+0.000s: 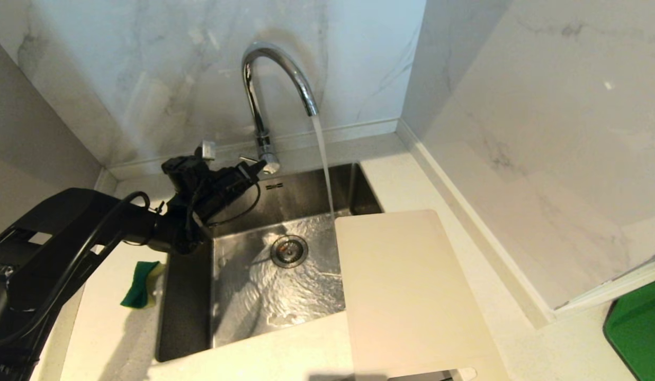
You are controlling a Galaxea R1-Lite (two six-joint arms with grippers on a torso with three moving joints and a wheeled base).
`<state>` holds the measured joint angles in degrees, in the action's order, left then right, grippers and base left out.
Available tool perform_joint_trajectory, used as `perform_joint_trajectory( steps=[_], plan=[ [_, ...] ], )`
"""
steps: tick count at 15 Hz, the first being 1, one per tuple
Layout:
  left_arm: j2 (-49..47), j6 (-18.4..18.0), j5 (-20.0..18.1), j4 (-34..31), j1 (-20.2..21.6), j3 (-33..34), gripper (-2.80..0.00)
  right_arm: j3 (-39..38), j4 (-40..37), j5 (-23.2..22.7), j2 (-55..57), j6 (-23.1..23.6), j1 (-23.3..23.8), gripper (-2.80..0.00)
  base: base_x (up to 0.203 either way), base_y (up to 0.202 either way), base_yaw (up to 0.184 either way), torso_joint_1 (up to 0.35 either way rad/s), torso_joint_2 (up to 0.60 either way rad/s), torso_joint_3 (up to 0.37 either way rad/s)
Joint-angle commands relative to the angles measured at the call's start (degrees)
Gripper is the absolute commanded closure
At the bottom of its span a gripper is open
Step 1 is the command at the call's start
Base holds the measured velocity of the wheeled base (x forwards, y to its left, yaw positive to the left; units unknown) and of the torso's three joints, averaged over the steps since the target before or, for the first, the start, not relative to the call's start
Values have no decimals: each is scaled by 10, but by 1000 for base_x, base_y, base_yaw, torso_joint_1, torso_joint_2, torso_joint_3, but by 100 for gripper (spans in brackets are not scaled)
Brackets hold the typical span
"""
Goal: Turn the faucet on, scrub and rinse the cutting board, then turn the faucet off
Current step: Turn off the tap
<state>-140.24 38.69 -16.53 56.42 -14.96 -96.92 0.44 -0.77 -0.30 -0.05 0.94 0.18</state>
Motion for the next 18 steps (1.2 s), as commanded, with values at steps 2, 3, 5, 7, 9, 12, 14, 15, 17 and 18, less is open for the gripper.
perform_joint_trajectory(
  steps=[2, 3, 5, 7, 9, 12, 14, 15, 17, 18],
  plan=[
    [-17, 2, 2, -4, 7, -23, 0, 0, 0, 0, 0, 0, 0, 0, 0, 0, 0, 0, 0, 0],
    [-18, 2, 2, -5, 7, -27, 0, 0, 0, 0, 0, 0, 0, 0, 0, 0, 0, 0, 0, 0],
    [-22, 2, 3, -6, 14, -42, 0, 0, 0, 0, 0, 0, 0, 0, 0, 0, 0, 0, 0, 0],
    [-23, 2, 4, -17, 19, -56, 0, 0, 0, 0, 0, 0, 0, 0, 0, 0, 0, 0, 0, 0],
    [-24, 2, 5, -21, 22, -67, 0, 0, 0, 0, 0, 0, 0, 0, 0, 0, 0, 0, 0, 0],
    [-24, 2, 5, -29, 28, -80, 0, 0, 0, 0, 0, 0, 0, 0, 0, 0, 0, 0, 0, 0],
    [-26, 2, 5, -33, 34, -87, 0, 0, 0, 0, 0, 0, 0, 0, 0, 0, 0, 0, 0, 0],
    [-26, 2, 5, -33, 35, -87, 0, 0, 0, 0, 0, 0, 0, 0, 0, 0, 0, 0, 0, 0],
    [-26, 2, 5, -34, 36, -87, 0, 0, 0, 0, 0, 0, 0, 0, 0, 0, 0, 0, 0, 0],
    [-25, 3, 5, -34, 37, -87, 0, 0, 0, 0, 0, 0, 0, 0, 0, 0, 0, 0, 0, 0]
  ],
)
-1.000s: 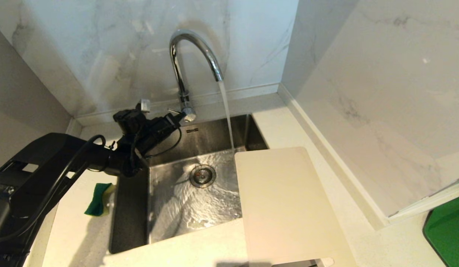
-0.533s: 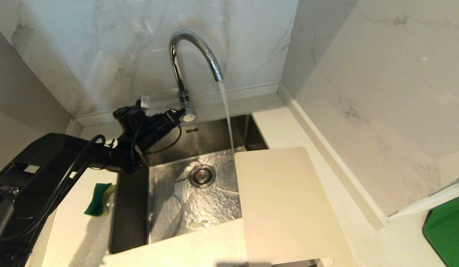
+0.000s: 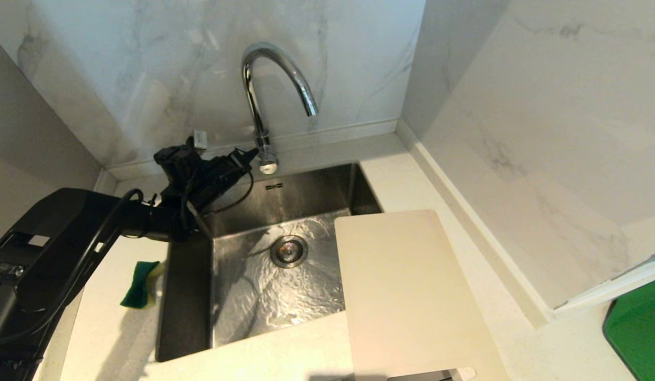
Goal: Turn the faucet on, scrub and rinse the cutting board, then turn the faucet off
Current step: Turn off the tap
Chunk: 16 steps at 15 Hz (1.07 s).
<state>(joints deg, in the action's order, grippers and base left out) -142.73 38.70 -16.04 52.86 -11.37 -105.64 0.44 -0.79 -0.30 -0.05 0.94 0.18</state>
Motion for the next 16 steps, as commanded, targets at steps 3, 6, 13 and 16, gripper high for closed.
perform_joint_trajectory(
  steps=[3, 6, 13, 16],
  plan=[
    [2, 3, 0, 1, -3, 3, 0, 0, 0, 0, 0, 0, 0, 0, 0, 0, 0, 0, 0, 0],
    [12, 4, 3, 1, -13, 7, 0, 0, 0, 0, 0, 0, 0, 0, 0, 0, 0, 0, 0, 0],
    [91, 15, 17, 37, -47, 139, 0, 0, 1, 0, 0, 0, 0, 0, 0, 0, 0, 0, 0, 0],
    [149, 16, 17, 42, -51, 200, 0, -1, 2, 0, 0, -1, 0, 0, 0, 0, 0, 0, 0, 0]
  ],
)
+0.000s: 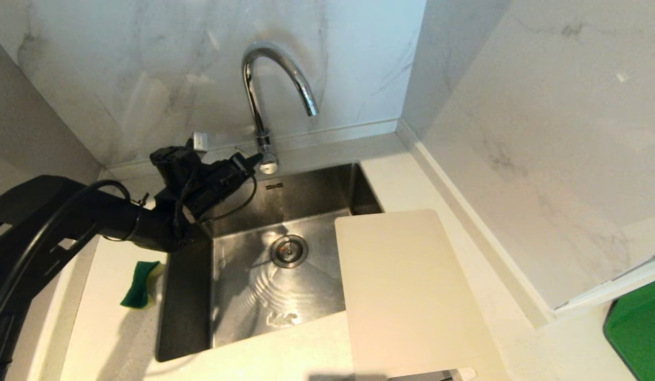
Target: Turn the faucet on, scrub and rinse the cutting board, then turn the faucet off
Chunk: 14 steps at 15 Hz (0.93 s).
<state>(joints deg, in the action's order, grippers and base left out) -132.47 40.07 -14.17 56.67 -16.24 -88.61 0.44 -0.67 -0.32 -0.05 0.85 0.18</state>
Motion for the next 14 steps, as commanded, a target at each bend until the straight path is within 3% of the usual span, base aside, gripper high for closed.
perform_joint_trajectory(
  steps=[1, 5, 8, 14],
  plan=[
    [64, 1, -1, 3, -1, 46, 0, -1, 1, 0, 0, 0, 0, 0, 0, 0, 0, 0, 0, 0],
    [143, -16, -3, -33, 37, 111, 0, -1, 2, 0, 0, -1, 0, 0, 0, 0, 0, 0, 0, 0],
    [179, -86, -8, -51, 98, 163, 0, -2, 2, 0, 0, -2, 0, 0, 0, 0, 0, 0, 0, 0],
    [261, -181, -10, -94, 198, 234, 0, -1, 2, 0, 0, -1, 0, 0, 0, 0, 0, 0, 0, 0]
  ],
)
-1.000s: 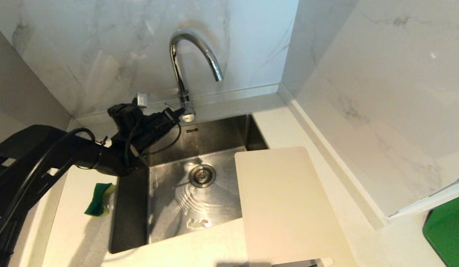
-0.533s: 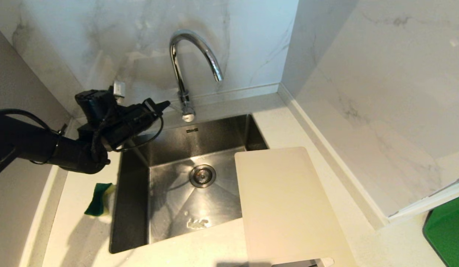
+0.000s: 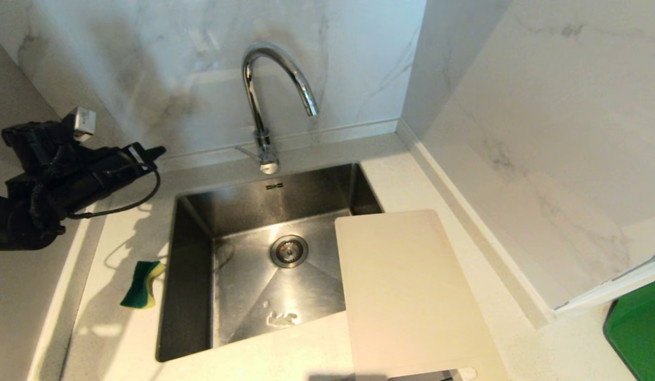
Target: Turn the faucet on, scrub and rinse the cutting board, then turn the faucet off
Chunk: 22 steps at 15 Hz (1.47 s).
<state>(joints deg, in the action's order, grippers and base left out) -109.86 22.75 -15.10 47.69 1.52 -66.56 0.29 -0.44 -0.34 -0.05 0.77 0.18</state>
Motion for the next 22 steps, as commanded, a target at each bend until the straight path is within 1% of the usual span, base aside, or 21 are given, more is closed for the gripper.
perform_joint_trajectory(
  steps=[1, 4, 6, 8, 9, 12, 13, 16, 18, 19, 20, 22],
  plan=[
    [48, -16, 0, -18, 31, 18, 0, 1, 0, 0, 0, 0, 0, 0, 0, 0, 0, 0, 0, 0],
    [91, -40, 3, -77, 66, 22, 0, 1, 0, 0, 0, 0, 0, 0, 0, 0, 0, 0, 0, 0],
    [117, -90, 5, -96, 90, 36, 0, 1, 0, 0, 0, 0, 0, 0, 0, 0, 0, 0, 0, 0],
    [145, -134, 8, -95, 106, 65, 0, 1, 0, 0, 0, -1, 0, 0, 0, 0, 0, 0, 0, 0],
    [165, -146, 11, -95, 112, 82, 0, 1, 0, 0, 0, -1, 0, 0, 0, 0, 0, 0, 0, 0],
    [217, -156, 31, -97, 118, 138, 0, 1, 0, 0, 0, -1, 0, 0, 0, 0, 0, 0, 0, 0],
    [230, -162, 32, -96, 122, 157, 0, 1, 0, 0, 0, -1, 0, 0, 0, 0, 0, 0, 0, 0],
    [273, -204, 29, -92, 130, 232, 0, 1, 0, 0, 0, -1, 0, 0, 0, 0, 0, 0, 0, 0],
    [302, -210, 27, -90, 130, 273, 0, 1, 0, 0, 0, -1, 0, 0, 0, 0, 0, 0, 0, 0],
    [309, -213, 26, -82, 129, 289, 0, 1, 0, 0, 0, -1, 0, 0, 0, 0, 0, 0, 0, 0],
    [312, -219, 26, -55, 129, 307, 0, 1, 0, 0, 0, -1, 0, 0, 0, 0, 0, 0, 0, 0],
    [311, -244, 28, 13, 129, 354, 0, 1, 0, 0, 0, -1, 0, 0, 0, 0, 0, 0, 0, 0]
  ],
)
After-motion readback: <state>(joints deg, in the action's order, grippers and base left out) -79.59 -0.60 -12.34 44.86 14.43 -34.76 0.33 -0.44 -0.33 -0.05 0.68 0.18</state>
